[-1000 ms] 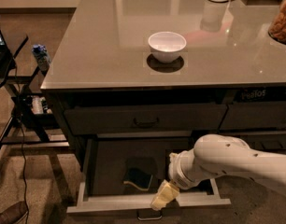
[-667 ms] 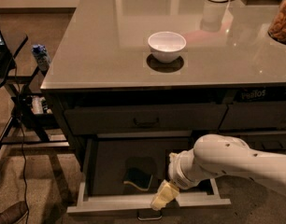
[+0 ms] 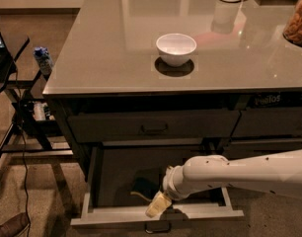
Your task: Pick sponge from middle drawer and place on counter
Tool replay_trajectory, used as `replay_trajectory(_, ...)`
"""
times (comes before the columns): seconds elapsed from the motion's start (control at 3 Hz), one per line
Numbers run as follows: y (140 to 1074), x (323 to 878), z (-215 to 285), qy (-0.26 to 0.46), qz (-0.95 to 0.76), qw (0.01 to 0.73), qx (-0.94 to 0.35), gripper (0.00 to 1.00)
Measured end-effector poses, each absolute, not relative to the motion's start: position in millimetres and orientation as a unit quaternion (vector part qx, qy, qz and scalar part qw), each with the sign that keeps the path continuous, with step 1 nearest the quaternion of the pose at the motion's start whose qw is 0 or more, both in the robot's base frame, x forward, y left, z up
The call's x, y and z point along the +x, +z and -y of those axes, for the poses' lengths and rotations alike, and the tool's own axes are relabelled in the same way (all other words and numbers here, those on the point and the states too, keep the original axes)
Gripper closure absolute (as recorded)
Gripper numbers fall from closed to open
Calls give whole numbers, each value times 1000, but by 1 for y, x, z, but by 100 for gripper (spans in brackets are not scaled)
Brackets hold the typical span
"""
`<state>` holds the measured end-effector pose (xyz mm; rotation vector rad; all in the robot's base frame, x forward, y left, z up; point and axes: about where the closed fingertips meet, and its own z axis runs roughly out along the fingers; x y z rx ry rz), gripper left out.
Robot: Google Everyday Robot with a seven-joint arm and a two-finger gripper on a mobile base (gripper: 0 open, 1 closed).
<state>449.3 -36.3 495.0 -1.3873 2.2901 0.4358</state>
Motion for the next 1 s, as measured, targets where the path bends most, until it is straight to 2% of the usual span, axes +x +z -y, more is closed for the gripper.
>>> replay_trajectory(0.67, 485, 457, 27, 162, -819, 224, -503, 0)
replay_trajectory(1.0, 467, 478, 12, 173, -810, 254, -500, 0)
